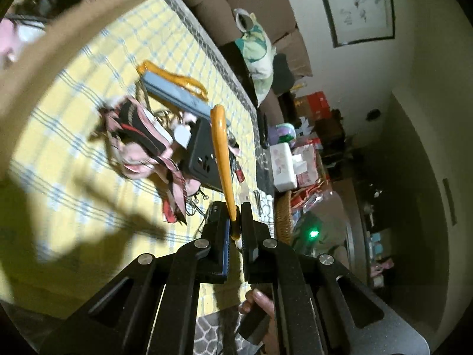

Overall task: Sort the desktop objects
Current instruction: 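Carry the orange-handled brush into the box and open the left gripper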

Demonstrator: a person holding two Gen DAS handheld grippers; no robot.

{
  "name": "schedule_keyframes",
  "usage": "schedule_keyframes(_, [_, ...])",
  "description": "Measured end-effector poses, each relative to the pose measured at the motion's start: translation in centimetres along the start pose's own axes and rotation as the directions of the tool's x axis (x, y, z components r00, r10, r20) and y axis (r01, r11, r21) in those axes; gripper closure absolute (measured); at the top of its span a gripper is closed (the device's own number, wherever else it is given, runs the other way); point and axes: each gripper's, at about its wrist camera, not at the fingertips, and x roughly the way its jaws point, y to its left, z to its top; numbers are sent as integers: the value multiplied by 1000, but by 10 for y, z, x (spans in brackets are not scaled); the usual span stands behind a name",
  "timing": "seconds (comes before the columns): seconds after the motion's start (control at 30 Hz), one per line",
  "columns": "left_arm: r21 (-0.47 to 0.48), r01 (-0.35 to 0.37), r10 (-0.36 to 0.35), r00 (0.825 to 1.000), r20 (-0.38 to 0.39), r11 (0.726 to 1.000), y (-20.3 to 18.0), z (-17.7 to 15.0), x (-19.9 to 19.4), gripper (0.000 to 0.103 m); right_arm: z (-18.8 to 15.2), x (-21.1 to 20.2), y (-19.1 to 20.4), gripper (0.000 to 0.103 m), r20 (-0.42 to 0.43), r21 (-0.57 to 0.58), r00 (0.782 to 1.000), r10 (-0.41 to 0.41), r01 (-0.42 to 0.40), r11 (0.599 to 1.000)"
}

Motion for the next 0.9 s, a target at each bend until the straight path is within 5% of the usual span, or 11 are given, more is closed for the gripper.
schedule_keyframes(0.2, [22, 4, -5, 999, 42, 1000, 2, 22, -61, 97, -7, -17, -10, 88, 35, 73, 997, 74, -76, 994])
schedule_keyframes(0.37, [41, -39, 35, 995, 96, 998, 12, 50, -126, 97, -1, -52, 22, 88, 90, 36, 988, 129, -133, 990])
schedule_keyframes(0.6, [22, -113, 106, 970, 217, 993, 40, 103, -214, 97, 26, -70, 132, 88, 80, -92, 952, 296, -288, 953])
schedule_keyframes(0.73, [40, -143, 131, 967, 218, 989, 42, 125, -221, 97, 43, -53, 208, 88, 20, -140, 922, 388, -381, 914])
schedule_keyframes(0.9, [86, -162, 141, 968, 208, 983, 36, 148, -223, 97, 51, -17, 272, 88, -58, -154, 914, 402, -406, 901])
